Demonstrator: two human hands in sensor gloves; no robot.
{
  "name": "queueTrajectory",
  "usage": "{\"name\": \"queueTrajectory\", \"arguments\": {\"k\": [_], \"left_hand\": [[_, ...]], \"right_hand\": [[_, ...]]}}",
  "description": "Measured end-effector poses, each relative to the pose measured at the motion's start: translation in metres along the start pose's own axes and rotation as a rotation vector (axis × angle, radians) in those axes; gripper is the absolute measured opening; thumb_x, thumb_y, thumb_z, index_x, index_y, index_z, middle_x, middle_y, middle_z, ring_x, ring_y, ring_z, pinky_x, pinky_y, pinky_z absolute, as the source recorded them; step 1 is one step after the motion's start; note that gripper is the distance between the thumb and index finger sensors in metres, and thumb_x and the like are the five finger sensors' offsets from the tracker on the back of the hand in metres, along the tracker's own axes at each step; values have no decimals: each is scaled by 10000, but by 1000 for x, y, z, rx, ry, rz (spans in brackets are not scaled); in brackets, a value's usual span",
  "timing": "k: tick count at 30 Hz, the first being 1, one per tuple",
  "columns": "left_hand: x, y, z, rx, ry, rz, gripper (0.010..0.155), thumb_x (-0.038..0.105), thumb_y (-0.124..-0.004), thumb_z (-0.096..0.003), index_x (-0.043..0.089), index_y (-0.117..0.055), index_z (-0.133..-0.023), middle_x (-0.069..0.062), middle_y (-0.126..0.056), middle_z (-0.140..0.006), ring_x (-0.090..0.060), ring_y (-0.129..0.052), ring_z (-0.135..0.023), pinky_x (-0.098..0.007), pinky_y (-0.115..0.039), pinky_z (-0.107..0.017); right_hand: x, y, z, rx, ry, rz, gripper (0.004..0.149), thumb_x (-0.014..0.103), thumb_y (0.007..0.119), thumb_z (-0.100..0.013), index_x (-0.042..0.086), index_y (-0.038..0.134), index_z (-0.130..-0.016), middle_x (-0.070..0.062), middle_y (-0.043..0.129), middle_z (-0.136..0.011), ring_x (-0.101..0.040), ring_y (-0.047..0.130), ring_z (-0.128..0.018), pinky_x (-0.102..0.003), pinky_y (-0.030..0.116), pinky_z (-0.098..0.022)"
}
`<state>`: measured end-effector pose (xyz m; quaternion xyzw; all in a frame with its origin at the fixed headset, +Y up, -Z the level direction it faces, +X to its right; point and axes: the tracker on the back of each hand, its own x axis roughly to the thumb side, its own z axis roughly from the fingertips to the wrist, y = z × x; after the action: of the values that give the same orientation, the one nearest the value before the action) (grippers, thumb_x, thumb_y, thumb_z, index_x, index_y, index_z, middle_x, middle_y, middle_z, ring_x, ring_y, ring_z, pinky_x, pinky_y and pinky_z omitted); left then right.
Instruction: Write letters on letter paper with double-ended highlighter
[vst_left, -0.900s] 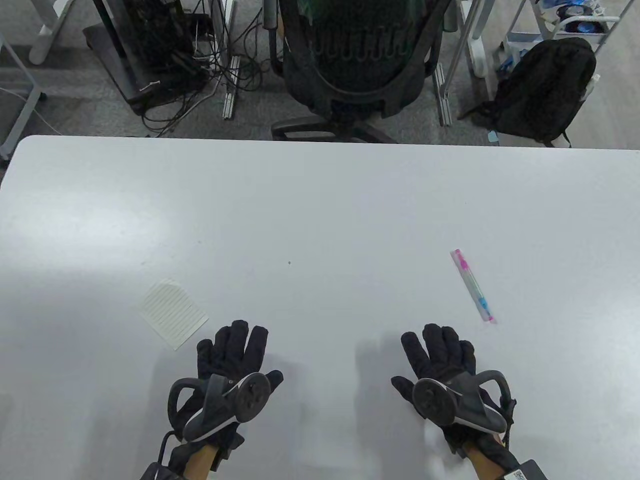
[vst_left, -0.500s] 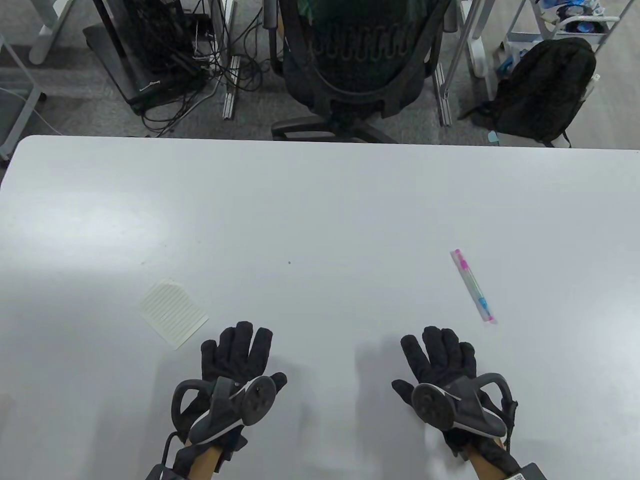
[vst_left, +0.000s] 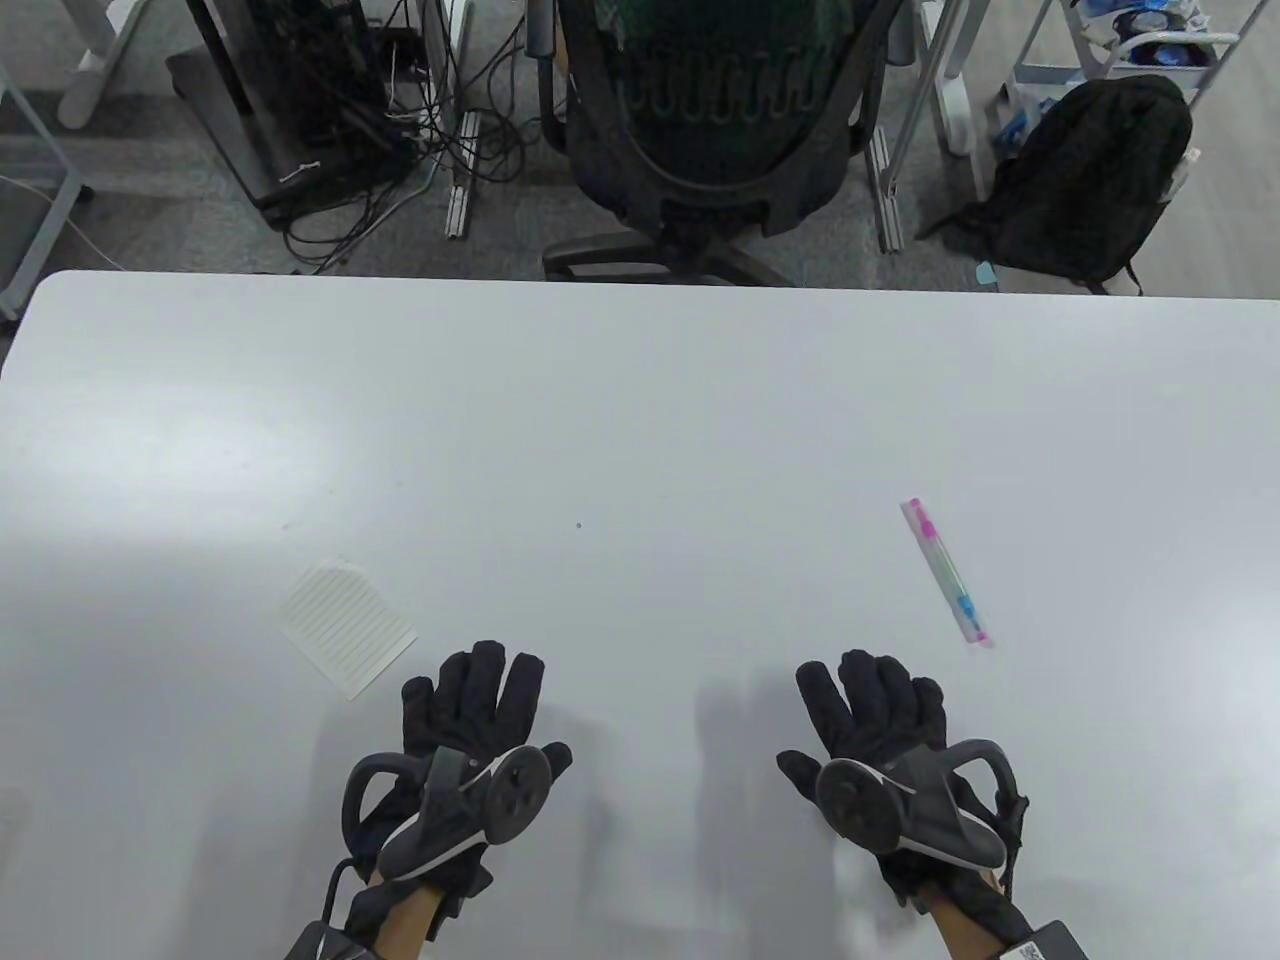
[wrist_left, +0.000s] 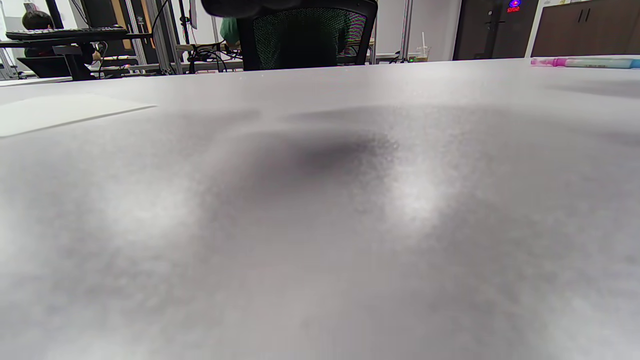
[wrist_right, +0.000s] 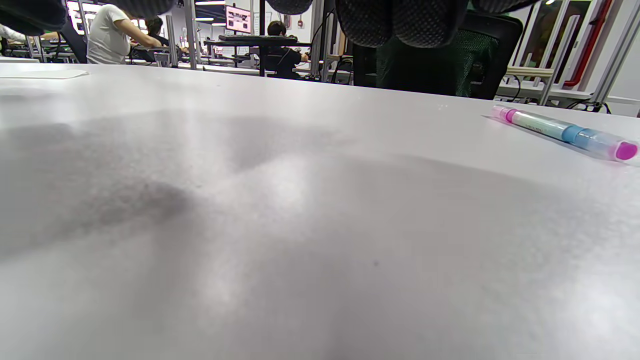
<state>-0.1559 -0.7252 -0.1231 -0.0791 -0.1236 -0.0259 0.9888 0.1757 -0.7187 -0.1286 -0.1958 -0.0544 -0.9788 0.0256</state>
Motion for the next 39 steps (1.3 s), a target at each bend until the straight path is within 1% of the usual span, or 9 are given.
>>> {"name": "queueTrajectory", "arguments": {"k": [4,10,14,18,25,33,34,37,39], "left_hand": [[2,1,-2,0,-2,-7,814,633,-505,-580,180,-260,-1211,-226,-282,-1257,-489,-389,-1158,-724,-385,-789],[4,1,-3,-1,-15,-12,814,634,-504,-581,183,-257,-1211,-223,-249,-1265,-485,-388,-1160,-725,-382,-790],[4,2,-3,3,-14,-11,814,634,-503,-581,182,-256,-1211,-225,-249,-1264,-483,-389,-1160,-725,-383,-789],[4,2,-3,8,-13,-7,814,634,-503,-581,183,-254,-1211,-225,-249,-1264,-483,-388,-1160,-725,-382,-790],[3,2,-4,5,-11,4,813,634,-502,-581,184,-255,-1211,-224,-249,-1265,-482,-388,-1161,-726,-381,-789],[2,-2,-8,-15,-10,8,810,633,-503,-581,185,-259,-1211,-222,-251,-1265,-484,-390,-1160,-725,-382,-790],[1,-2,-8,-18,-10,7,811,633,-504,-581,184,-264,-1211,-220,-285,-1259,-485,-392,-1160,-724,-383,-790],[1,-3,-9,-23,-8,12,809,633,-504,-581,185,-265,-1211,-219,-285,-1259,-484,-391,-1160,-724,-383,-790],[1,-3,-9,-24,-8,11,809,633,-503,-582,186,-262,-1211,-220,-285,-1259,-483,-391,-1161,-723,-383,-791]], "right_hand": [[-12,-2,-8,5,30,17,779,566,486,-563,102,269,-1150,-396,381,-1126,-652,429,-970,-782,393,-658],[-67,-8,-36,13,218,38,750,522,490,-576,78,287,-1146,-400,414,-1104,-650,463,-944,-773,405,-657],[-101,-3,-55,65,331,44,740,496,496,-583,51,304,-1142,-402,427,-1093,-645,479,-934,-771,412,-655],[-120,3,-69,102,407,66,734,468,520,-588,20,328,-1136,-390,462,-1076,-631,521,-912,-765,440,-650],[-135,13,-82,138,481,74,691,416,576,-586,-4,432,-1115,-362,579,-1019,-582,647,-844,-744,528,-631],[-142,16,-90,123,518,88,548,325,666,-565,-10,633,-997,-303,778,-846,-443,843,-644,-658,716,-548],[-142,16,-91,123,516,98,532,315,672,-562,-11,650,-982,-298,795,-821,-428,858,-624,-650,732,-540],[-143,14,-94,128,519,95,524,316,690,-556,-33,690,-947,-291,827,-777,-417,881,-588,-648,751,-521],[-145,13,-94,94,531,86,527,354,719,-544,-24,731,-912,-267,855,-753,-415,894,-581,-655,751,-519]]}}
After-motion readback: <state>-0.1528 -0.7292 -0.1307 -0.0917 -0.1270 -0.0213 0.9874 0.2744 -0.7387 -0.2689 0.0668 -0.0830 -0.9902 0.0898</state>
